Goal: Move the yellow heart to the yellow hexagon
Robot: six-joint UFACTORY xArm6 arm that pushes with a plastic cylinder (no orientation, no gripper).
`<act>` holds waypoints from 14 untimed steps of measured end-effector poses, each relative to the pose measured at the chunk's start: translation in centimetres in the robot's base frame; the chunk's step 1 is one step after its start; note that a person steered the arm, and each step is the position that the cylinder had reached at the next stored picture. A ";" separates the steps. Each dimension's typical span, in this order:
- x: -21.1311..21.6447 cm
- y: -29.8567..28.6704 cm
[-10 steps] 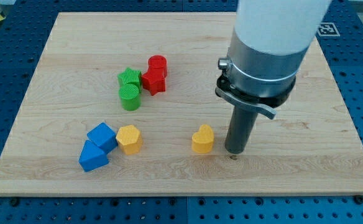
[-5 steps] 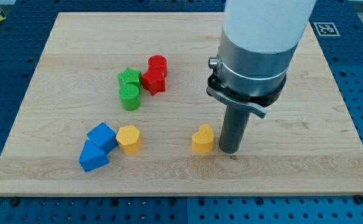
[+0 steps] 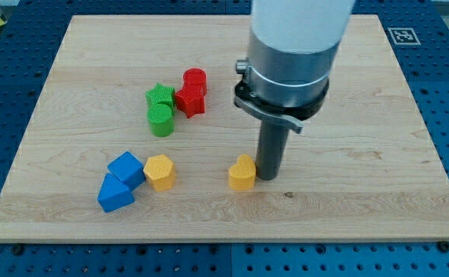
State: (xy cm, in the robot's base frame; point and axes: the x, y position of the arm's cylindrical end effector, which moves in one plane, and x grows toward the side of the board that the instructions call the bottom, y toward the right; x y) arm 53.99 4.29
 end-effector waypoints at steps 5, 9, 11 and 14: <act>0.0 -6.4; -0.7 -2.1; 1.0 -6.7; 1.4 -10.1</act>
State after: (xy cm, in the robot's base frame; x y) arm 55.41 -5.85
